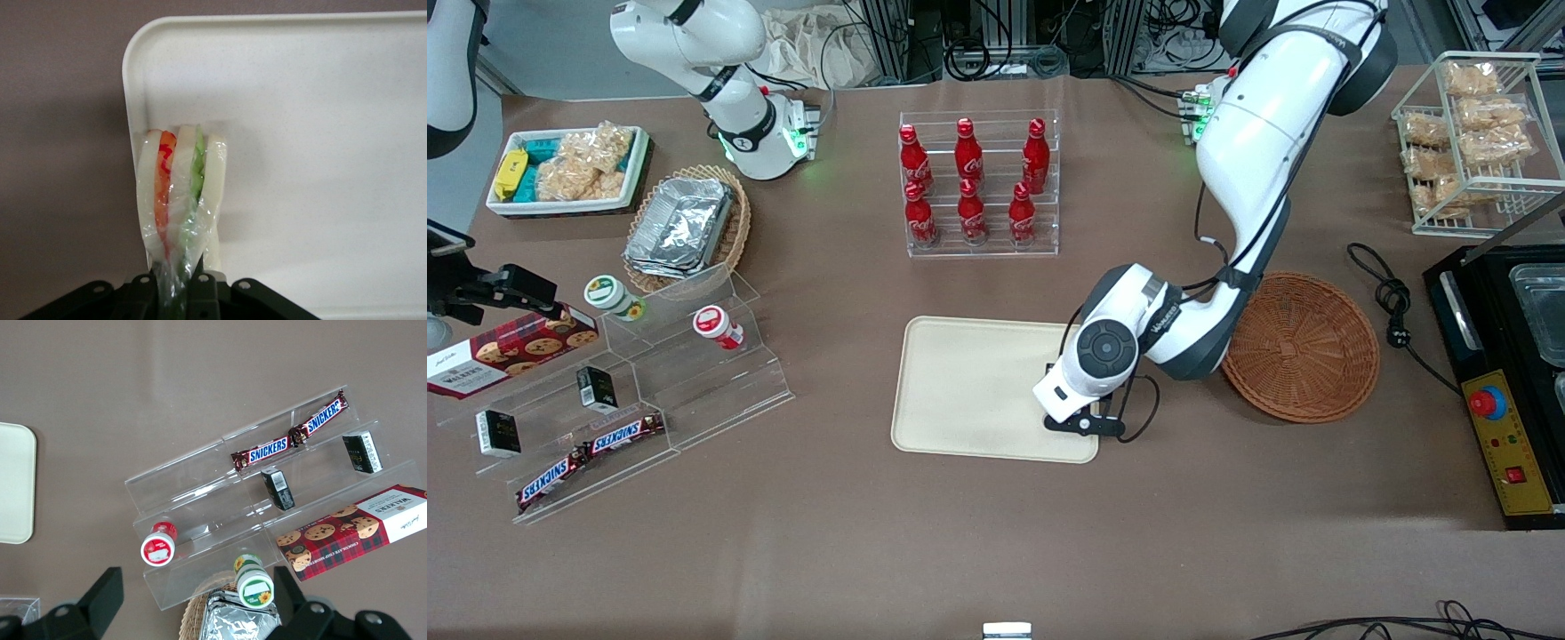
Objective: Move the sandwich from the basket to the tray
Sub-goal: 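Carry the sandwich over the cream tray and lower it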
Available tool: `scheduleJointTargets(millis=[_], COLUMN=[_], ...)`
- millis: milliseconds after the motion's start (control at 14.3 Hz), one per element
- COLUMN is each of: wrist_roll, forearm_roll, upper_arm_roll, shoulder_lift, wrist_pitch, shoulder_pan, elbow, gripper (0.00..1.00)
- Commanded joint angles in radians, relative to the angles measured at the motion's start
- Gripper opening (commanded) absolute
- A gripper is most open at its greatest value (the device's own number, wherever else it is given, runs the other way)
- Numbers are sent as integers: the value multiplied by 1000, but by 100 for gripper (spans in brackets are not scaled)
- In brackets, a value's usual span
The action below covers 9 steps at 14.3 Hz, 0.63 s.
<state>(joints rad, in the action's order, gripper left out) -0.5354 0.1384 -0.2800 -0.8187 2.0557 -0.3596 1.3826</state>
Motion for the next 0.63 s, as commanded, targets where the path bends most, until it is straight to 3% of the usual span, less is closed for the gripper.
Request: scheduleJointTargets(millis=[0,70,140,210,560], wrist_roll=[-15,-15,-17,-21,-57], forearm_roll=[17,18,18,18,17], upper_arm_roll=[8,8,8,8,8], shoulder_lift=[-10,-10,-11,-10,4], wrist_pitch=[-8,-8,-17,-22,-165], shoulder_pan=[-13,-13,-15,-15,-7], elbow=[-39,-43,-57,-60,-135], gripper=[43,72,93,99,99])
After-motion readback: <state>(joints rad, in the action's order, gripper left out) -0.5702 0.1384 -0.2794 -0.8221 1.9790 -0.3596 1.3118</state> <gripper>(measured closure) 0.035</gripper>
